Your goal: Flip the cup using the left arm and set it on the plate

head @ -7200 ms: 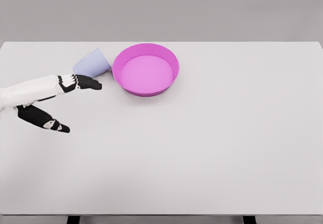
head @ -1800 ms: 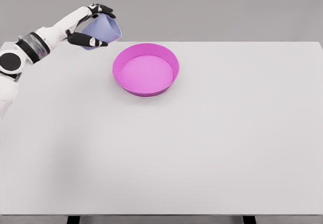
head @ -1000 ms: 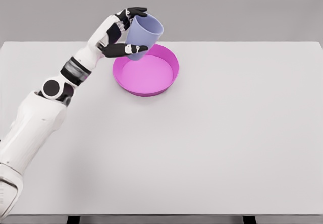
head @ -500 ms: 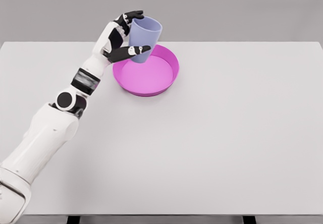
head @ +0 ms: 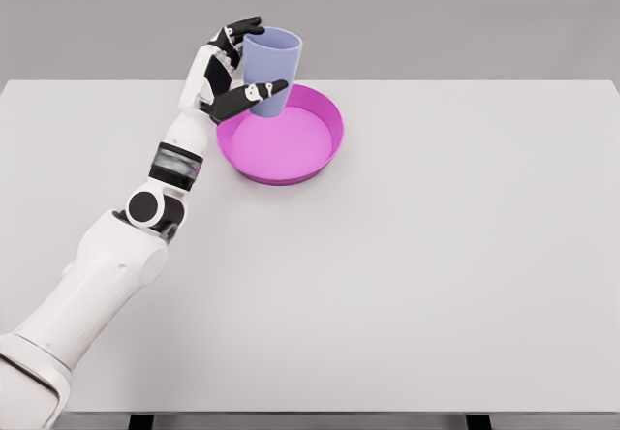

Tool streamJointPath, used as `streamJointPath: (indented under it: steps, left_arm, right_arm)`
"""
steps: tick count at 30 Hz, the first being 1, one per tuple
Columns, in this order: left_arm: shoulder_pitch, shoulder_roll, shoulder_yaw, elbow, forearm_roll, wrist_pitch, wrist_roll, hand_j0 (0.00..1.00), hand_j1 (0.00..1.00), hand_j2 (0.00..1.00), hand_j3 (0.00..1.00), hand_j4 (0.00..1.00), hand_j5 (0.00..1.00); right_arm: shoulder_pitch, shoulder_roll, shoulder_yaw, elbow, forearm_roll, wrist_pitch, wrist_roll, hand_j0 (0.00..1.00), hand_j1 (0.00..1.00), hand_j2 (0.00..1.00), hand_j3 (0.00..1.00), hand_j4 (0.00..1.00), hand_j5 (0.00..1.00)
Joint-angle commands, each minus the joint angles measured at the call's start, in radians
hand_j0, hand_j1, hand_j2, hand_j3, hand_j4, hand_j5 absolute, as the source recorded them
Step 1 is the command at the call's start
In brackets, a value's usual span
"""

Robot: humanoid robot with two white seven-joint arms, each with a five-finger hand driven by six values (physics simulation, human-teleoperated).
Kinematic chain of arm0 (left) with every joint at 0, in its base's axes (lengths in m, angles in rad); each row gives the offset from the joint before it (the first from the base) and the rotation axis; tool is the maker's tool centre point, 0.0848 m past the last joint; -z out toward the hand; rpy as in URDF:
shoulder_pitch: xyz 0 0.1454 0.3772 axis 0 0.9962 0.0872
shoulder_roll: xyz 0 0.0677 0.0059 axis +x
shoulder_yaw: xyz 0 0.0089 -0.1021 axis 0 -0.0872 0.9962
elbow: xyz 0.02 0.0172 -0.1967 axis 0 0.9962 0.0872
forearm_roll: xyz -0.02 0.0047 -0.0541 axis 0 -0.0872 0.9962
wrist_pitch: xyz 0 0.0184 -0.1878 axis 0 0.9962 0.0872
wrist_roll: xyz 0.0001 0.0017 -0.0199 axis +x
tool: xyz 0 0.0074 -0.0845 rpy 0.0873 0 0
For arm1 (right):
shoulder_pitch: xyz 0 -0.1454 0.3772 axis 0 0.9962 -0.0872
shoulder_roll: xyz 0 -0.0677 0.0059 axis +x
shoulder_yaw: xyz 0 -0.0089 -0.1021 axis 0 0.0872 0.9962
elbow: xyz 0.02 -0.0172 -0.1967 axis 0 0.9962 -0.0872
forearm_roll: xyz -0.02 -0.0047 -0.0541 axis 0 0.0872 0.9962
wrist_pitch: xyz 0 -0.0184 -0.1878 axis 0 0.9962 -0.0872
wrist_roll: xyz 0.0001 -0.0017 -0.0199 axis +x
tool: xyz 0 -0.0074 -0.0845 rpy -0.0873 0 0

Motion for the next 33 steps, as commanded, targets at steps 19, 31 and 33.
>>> streamJointPath:
  steps: [19, 31, 33]
  left_arm:
    - [0.037, 0.019, 0.078, -0.125, -0.241, -0.001, 0.172, 0.47, 0.47, 0.47, 0.47, 0.47, 0.47]
    - [0.067, -0.041, 0.034, -0.114, -0.290, -0.001, 0.213, 0.47, 0.47, 0.47, 0.47, 0.47, 0.47]
    - [0.069, -0.050, 0.031, -0.094, -0.291, -0.001, 0.212, 0.47, 0.47, 0.47, 0.47, 0.47, 0.47]
  right_arm:
    - [0.000, 0.000, 0.000, 0.000, 0.000, 0.000, 0.000, 1.00, 1.00, 1.00, 1.00, 1.00, 1.00]
    - [0.000, 0.000, 0.000, 0.000, 0.000, 0.000, 0.000, 1.00, 1.00, 1.00, 1.00, 1.00, 1.00]
    - [0.000, 0.000, 0.000, 0.000, 0.000, 0.000, 0.000, 1.00, 1.00, 1.00, 1.00, 1.00, 1.00]
